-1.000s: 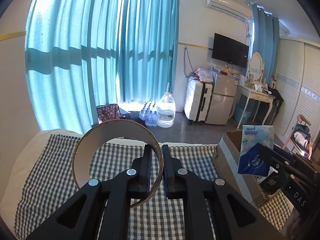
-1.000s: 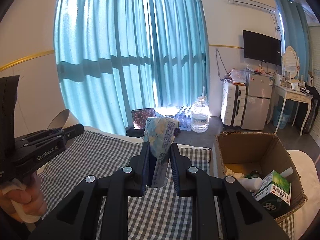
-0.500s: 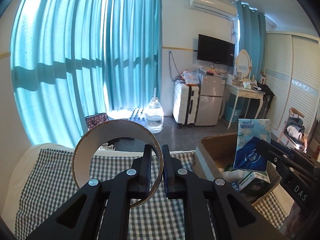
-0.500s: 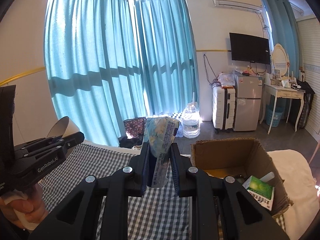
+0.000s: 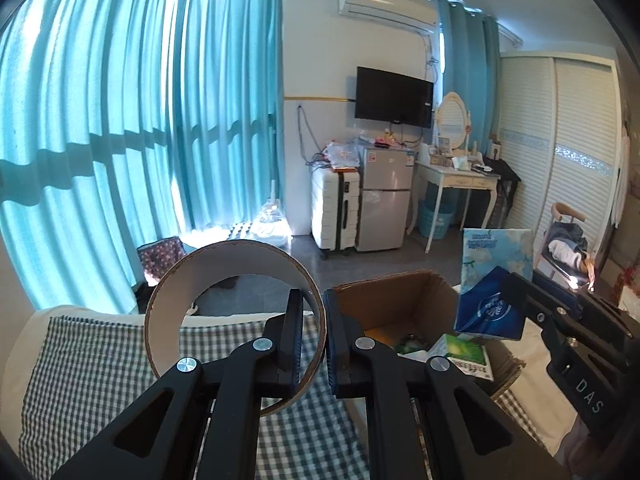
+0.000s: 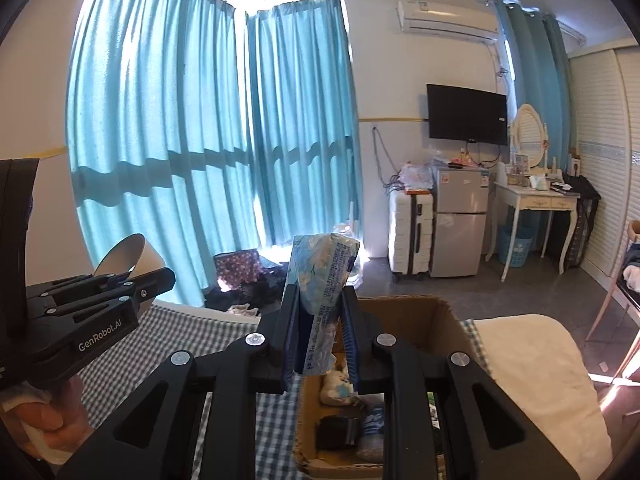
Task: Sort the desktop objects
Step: 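Lift and carry the tape roll and tissue pack toward the cardboard box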
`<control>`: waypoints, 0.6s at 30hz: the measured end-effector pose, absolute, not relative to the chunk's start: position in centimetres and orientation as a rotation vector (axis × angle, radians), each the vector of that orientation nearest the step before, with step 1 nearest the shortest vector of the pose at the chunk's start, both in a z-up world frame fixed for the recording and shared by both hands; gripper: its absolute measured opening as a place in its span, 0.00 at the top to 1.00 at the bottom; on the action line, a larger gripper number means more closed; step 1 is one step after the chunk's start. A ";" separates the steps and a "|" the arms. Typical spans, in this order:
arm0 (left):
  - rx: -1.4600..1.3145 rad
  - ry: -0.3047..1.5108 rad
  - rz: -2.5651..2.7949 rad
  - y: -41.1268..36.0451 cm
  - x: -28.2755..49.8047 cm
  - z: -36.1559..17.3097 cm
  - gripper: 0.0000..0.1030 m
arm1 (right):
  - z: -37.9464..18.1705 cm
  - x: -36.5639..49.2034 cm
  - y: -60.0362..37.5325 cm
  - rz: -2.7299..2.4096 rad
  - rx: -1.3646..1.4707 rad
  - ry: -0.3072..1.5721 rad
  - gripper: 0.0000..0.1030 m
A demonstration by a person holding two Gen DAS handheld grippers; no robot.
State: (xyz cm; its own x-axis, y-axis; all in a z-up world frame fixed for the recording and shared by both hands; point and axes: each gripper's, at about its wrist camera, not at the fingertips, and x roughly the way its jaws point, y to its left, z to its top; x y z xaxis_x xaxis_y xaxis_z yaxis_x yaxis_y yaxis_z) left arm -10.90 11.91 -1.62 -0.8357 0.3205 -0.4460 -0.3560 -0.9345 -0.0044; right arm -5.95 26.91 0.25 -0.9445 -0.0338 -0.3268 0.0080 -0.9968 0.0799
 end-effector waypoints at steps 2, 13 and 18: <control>-0.630 0.114 2.694 13.3 -10.8 -1.4 0.91 | 0.2 -5.6 28.0 -3.081 0.513 -0.130 0.81; -0.703 0.101 2.576 19.8 -12.6 -2.8 0.91 | -1.0 -5.8 33.7 -3.134 0.571 -0.198 0.81; -0.762 0.111 2.525 22.3 -14.3 -4.5 0.91 | -2.6 -7.2 35.3 -3.163 0.646 -0.208 0.81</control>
